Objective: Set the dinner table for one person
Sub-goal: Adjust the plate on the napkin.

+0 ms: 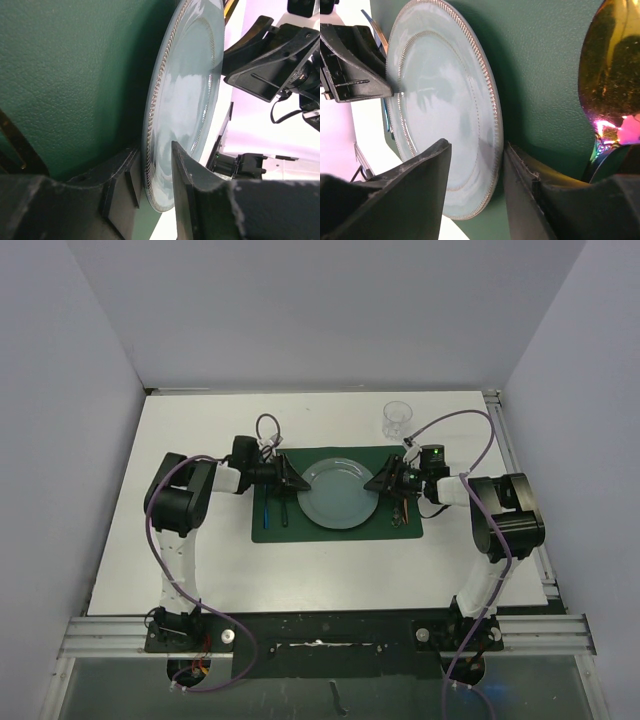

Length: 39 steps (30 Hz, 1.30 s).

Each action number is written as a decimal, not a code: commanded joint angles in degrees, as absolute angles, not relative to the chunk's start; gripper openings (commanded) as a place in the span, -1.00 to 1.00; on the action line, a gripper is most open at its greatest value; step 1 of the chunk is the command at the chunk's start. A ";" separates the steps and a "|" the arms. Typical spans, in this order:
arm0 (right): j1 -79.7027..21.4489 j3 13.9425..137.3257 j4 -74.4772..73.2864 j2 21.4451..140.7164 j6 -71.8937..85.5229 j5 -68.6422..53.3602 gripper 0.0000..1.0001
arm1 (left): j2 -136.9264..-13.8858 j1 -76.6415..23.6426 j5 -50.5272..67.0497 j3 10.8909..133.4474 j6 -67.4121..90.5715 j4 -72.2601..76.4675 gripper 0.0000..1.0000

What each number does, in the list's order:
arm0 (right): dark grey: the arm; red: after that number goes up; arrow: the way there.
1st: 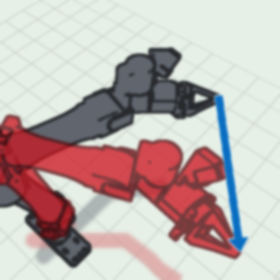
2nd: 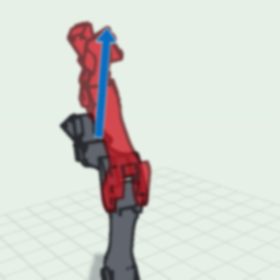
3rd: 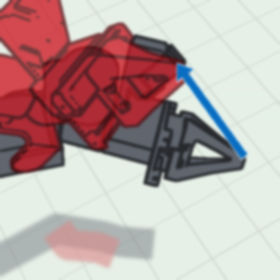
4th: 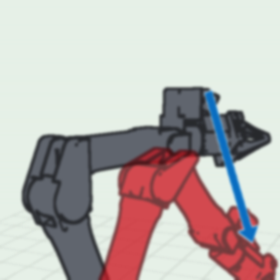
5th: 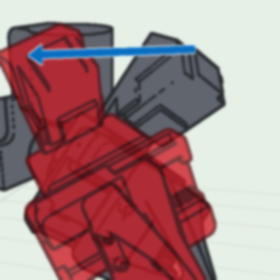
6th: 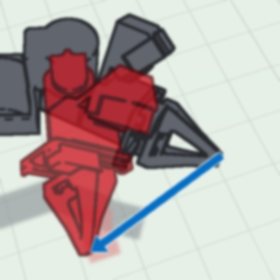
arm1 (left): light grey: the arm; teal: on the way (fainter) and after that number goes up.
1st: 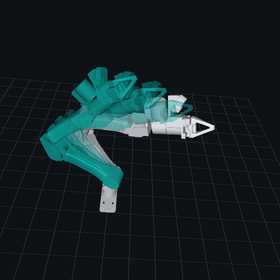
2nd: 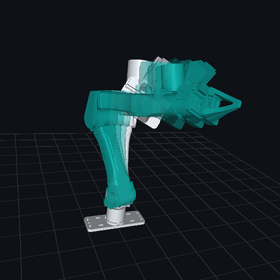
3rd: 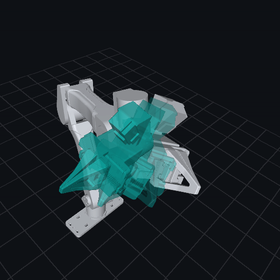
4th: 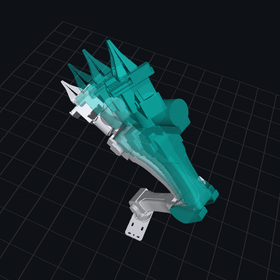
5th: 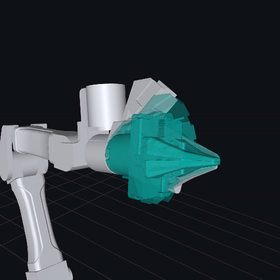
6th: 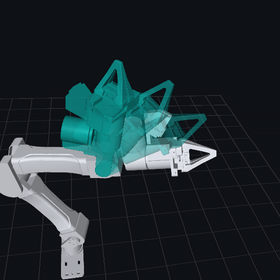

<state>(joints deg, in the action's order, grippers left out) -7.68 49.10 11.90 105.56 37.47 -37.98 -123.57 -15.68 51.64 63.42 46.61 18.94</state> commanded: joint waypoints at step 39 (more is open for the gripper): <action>-9.44 50.36 12.12 101.85 36.21 -38.41 -0.05 | -111.89 -14.22 29.41 67.65 30.62 -7.12 -0.35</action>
